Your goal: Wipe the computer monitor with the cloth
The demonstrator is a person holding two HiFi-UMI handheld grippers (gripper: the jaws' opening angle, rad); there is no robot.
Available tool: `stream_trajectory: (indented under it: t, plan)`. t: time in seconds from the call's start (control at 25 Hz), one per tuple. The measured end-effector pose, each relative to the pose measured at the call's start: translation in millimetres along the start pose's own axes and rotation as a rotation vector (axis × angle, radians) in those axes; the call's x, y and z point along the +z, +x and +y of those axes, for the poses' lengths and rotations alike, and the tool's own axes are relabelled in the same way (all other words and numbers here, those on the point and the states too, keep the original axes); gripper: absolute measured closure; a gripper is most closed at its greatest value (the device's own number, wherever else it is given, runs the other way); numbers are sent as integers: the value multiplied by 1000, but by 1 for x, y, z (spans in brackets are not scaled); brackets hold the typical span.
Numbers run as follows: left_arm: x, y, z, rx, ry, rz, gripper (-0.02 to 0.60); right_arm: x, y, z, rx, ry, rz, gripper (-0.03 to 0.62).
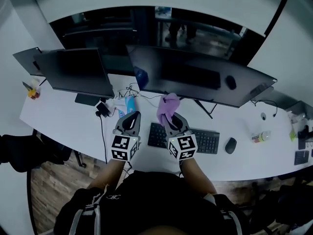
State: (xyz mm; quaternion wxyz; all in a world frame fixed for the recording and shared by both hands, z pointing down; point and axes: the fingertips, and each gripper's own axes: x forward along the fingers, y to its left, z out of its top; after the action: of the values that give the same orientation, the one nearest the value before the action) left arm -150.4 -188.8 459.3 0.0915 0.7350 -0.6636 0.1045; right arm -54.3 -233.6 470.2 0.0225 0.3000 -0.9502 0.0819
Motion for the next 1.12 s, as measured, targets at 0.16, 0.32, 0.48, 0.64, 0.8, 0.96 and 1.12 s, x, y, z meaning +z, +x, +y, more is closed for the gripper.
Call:
stream_trajectory:
  t: [0.16, 0.32, 0.48, 0.64, 0.8, 0.96, 1.12]
  plan:
    - [-6, -1, 39, -13, -13, -1, 568, -5, 41, 21, -6, -40, 21, 511]
    - [-18, -7, 77, -8, -36, 8, 568, -19, 81, 45, 8, -49, 51, 510]
    - [-35, -12, 115, 5, -57, 33, 568, -34, 121, 67, 26, -57, 83, 510]
    - [-49, -14, 143, 10, -78, 52, 568, -64, 157, 79, 42, -91, 161, 510]
    - [-62, -12, 162, 9, -102, 64, 568, -100, 189, 75, 48, -138, 258, 510]
    - [-80, -14, 180, 16, -128, 91, 568, -128, 215, 68, 63, -168, 366, 510]
    - [-94, -15, 196, 33, -159, 100, 568, -156, 236, 62, 77, -210, 494, 510]
